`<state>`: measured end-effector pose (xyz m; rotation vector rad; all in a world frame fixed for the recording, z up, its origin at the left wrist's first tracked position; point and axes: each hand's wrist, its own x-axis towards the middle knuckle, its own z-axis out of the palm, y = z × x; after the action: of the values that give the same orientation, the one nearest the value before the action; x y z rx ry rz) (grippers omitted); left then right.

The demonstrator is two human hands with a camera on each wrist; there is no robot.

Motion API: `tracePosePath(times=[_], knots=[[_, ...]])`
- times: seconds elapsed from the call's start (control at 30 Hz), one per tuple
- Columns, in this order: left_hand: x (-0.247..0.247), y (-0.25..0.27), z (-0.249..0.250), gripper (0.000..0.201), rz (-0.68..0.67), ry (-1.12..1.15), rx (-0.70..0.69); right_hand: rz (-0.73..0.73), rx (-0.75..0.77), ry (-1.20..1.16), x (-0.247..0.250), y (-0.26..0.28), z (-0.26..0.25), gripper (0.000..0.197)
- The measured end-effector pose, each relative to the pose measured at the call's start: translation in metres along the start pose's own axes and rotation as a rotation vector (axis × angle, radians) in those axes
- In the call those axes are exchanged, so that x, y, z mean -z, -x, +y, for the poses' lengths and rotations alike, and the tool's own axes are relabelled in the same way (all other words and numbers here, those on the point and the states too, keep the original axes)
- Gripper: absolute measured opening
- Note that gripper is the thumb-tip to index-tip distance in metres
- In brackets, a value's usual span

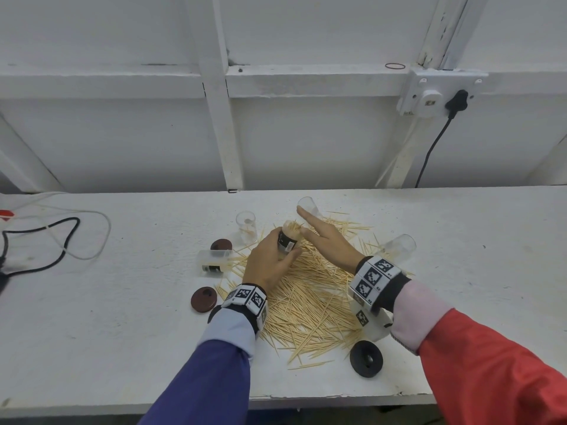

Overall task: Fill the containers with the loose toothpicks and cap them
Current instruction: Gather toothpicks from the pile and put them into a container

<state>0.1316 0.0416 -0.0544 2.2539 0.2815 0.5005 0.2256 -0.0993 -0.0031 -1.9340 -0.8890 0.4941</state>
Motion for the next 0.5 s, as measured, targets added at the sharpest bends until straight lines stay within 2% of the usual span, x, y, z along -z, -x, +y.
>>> tracePosePath(times=[0.17,0.23,0.33,0.43,0.5], knots=[[-0.001,0.000,0.001,0.052,-0.110,0.007,-0.078,0.034,-0.039,-0.101,0.001,-0.004,0.008,0.050],[-0.001,0.000,0.000,0.054,-0.134,0.004,-0.083,0.000,-0.074,-0.100,0.003,-0.005,0.009,0.048],[-0.002,-0.001,-0.003,0.055,-0.116,0.007,-0.059,-0.100,-0.111,-0.135,0.005,-0.001,0.005,0.053],[-0.003,-0.001,-0.004,0.057,-0.100,-0.013,-0.044,-0.054,-0.151,-0.206,0.005,0.004,0.001,0.061],[-0.002,-0.001,-0.003,0.055,-0.087,-0.027,-0.034,-0.026,-0.148,-0.169,0.003,0.006,-0.001,0.063]])
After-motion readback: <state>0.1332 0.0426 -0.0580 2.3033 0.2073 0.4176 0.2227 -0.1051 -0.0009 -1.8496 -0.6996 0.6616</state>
